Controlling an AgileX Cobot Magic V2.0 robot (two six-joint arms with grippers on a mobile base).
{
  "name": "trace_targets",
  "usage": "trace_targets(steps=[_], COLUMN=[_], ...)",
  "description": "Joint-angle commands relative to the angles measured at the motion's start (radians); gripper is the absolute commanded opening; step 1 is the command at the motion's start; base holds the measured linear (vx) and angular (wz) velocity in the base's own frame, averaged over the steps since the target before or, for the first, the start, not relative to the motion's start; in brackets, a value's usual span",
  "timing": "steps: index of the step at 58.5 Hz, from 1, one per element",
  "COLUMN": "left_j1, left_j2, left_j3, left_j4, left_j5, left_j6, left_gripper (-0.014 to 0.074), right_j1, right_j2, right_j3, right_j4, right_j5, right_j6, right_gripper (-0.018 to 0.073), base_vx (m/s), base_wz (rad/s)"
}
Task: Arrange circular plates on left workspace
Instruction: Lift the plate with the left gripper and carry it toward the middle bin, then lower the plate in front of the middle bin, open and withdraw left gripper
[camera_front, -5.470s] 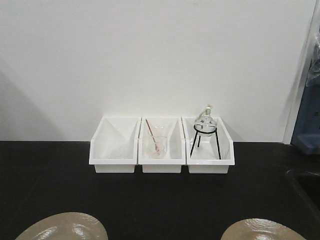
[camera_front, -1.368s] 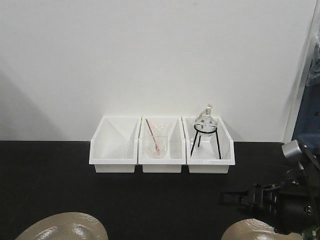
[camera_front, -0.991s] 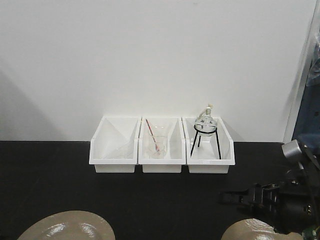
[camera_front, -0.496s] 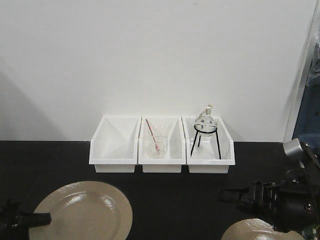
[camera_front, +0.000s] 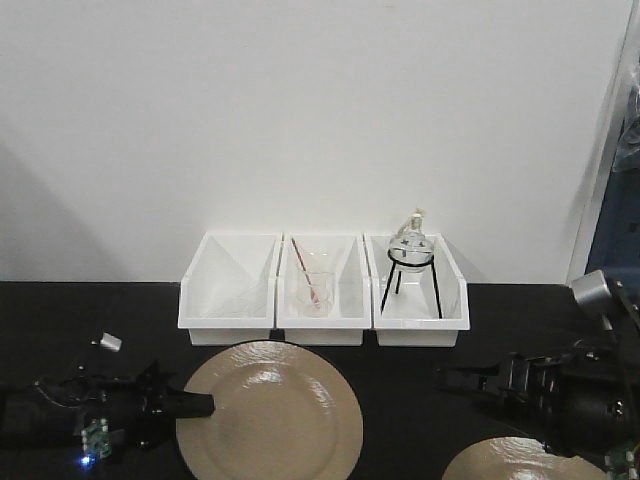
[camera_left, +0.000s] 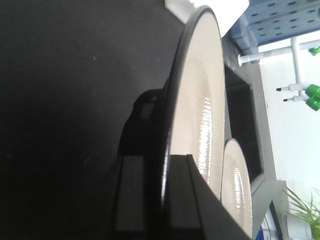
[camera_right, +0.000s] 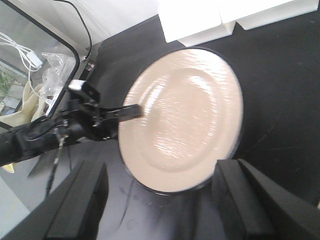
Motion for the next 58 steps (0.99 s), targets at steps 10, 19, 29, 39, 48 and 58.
trace_targets(steps=[10, 19, 29, 39, 48, 58], left_j1=[-0.082, -0.108, -0.113, -0.113, -0.116, -0.116], left_j2=[0.061, 0.102, 0.109, 0.109, 0.109, 0.109], left_j3=[-0.148, -0.203, -0.208, -0.208, -0.208, -0.208], left_j4=[-0.155, -0.155, -0.149, -0.120, -0.117, -0.066], left_j5=[0.053, 0.022, -0.034, -0.106, -0.102, -0.091], left_j6=[-0.050, -0.085, -0.072, -0.008, 0.041, 0.040], left_gripper=[-0.0001, -0.0001, 0.0005, 0.0080, 0.0239, 0.0425], right_j1=[-0.005, -0.005, -0.005, -0.005, -0.005, -0.005], right_j2=[-0.021, -0.021, -0.021, -0.021, -0.021, -0.021], right_j3=[-0.034, -0.034, -0.034, -0.034, -0.034, -0.034], right_j4=[0.058, 0.058, 0.058, 0.058, 0.058, 0.058], right_j5=[0.015, 0.017, 0.017, 0.021, 0.031, 0.044], right_j6=[-0.027, -0.037, -0.037, -0.037, -0.037, -0.037], right_gripper=[0.0494, 0.0494, 0.0494, 0.0494, 0.0494, 0.0494], base_vx=[0.00, 0.00, 0.00, 0.00, 0.00, 0.00], base_wz=[0.00, 0.00, 0.00, 0.00, 0.00, 0.00])
